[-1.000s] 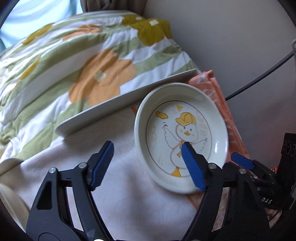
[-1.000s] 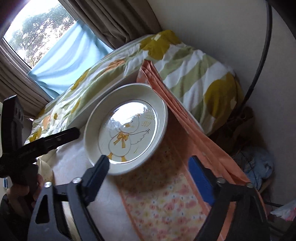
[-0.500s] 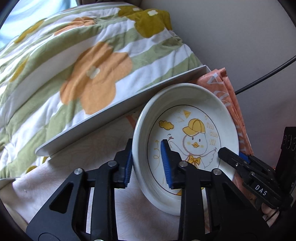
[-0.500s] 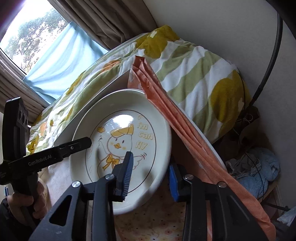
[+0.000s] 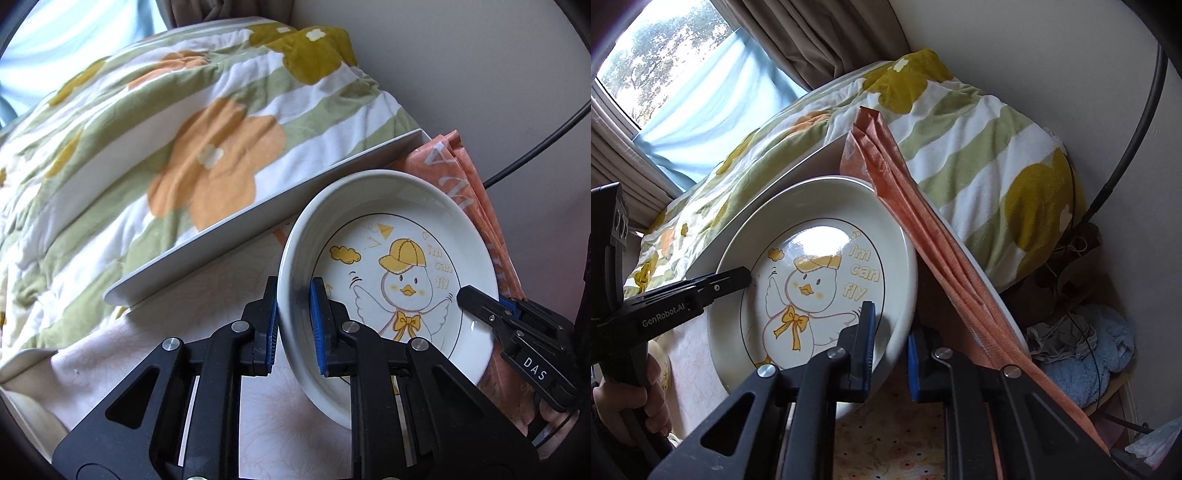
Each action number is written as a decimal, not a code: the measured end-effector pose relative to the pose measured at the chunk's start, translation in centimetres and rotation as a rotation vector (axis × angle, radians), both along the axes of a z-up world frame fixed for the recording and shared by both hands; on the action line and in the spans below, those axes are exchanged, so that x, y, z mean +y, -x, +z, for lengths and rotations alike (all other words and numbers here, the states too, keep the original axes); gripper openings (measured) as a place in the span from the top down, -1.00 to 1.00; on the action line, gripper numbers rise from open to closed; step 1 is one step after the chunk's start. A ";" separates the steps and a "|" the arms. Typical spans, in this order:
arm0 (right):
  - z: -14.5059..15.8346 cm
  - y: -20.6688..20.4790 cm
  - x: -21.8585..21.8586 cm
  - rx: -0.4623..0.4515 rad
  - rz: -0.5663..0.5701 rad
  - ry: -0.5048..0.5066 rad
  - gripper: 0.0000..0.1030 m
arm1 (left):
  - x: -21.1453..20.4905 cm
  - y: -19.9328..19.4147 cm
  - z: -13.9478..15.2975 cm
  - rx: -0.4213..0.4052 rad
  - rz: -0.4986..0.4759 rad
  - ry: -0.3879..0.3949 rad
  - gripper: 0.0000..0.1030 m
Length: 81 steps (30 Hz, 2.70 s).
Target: Organize plates and bowls
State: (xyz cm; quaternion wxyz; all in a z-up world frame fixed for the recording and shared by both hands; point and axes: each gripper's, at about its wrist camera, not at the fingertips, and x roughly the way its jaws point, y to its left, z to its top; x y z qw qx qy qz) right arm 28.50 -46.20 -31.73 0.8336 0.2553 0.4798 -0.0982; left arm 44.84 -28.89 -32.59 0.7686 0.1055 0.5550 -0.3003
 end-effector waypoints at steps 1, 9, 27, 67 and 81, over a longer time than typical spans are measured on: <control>0.2 0.0 0.1 -0.002 0.005 0.006 0.73 | 0.2 0.1 0.1 0.000 0.005 0.003 0.73; 2.7 1.3 1.1 -0.046 0.033 0.054 0.73 | 2.1 2.2 2.7 -0.025 0.031 0.047 0.73; 11.0 9.7 13.5 -0.153 0.216 0.057 0.73 | 19.6 16.8 12.0 -0.140 0.251 0.124 0.73; 3.1 11.1 25.8 -0.031 0.640 0.101 0.73 | 30.8 24.9 1.7 0.022 0.595 0.012 0.73; 3.2 10.9 26.5 -0.029 0.660 0.168 0.73 | 27.6 25.2 2.2 -0.126 0.484 -0.267 0.68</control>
